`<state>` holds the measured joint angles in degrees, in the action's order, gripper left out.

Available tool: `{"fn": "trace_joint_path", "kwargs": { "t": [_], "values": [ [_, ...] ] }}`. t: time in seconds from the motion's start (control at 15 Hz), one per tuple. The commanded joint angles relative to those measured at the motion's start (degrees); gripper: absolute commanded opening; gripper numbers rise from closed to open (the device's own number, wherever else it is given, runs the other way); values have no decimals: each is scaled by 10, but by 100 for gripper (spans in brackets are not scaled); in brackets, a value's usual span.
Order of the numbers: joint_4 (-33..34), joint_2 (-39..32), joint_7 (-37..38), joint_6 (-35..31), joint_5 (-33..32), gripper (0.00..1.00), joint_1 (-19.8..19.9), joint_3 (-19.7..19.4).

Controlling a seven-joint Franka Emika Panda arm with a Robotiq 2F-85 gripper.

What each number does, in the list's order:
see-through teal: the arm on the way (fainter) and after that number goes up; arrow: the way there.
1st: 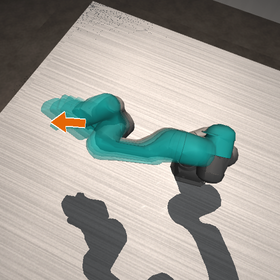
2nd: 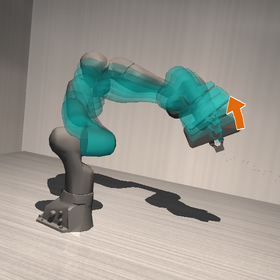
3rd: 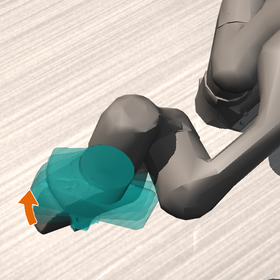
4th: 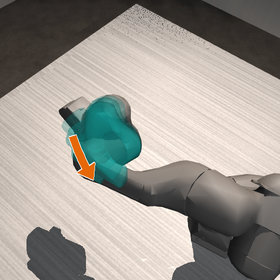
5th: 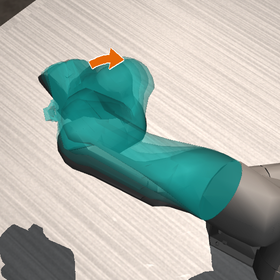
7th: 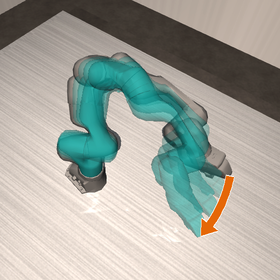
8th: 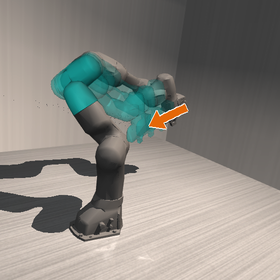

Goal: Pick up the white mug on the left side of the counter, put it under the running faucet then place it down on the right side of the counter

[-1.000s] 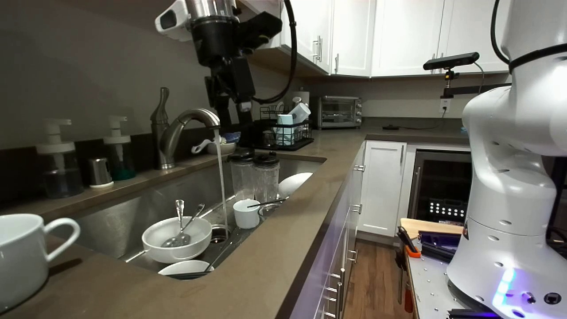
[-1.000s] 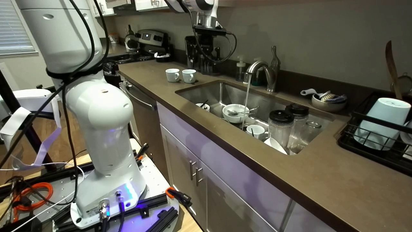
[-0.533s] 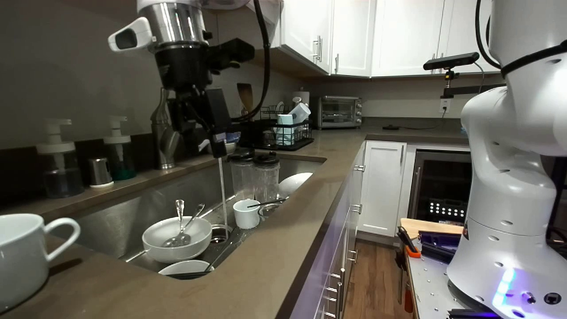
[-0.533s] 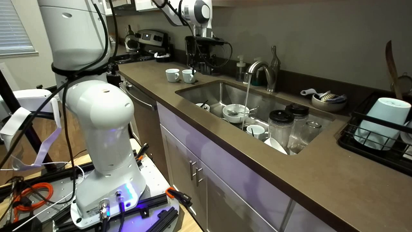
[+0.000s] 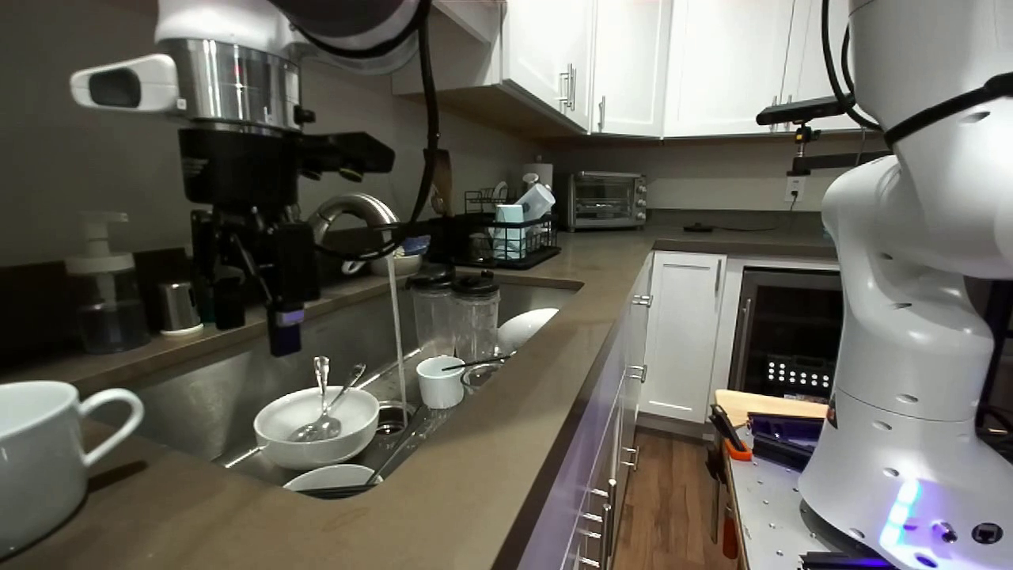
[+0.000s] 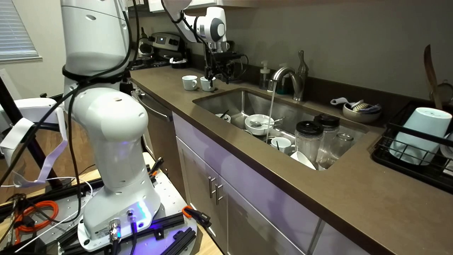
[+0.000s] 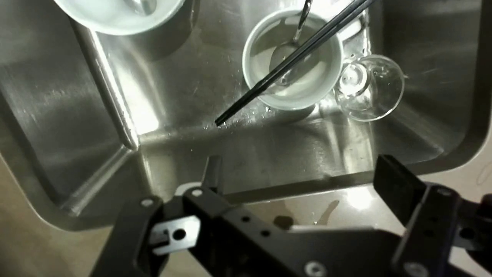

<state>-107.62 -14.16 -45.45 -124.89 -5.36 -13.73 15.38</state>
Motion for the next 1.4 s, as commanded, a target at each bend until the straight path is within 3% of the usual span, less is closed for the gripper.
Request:
{"fn": "trace_joint_path", "kwargs": {
  "t": [0.0,0.6,0.67,1.33],
  "values": [
    [46,-45,-62,-11,24,100,8,17],
    [183,-148,-114,43,41,100,4,26],
    [144,-124,-92,18,28,100,1,19],
    [128,-128,-86,-1,38,100,-1,25]
  ]
}}
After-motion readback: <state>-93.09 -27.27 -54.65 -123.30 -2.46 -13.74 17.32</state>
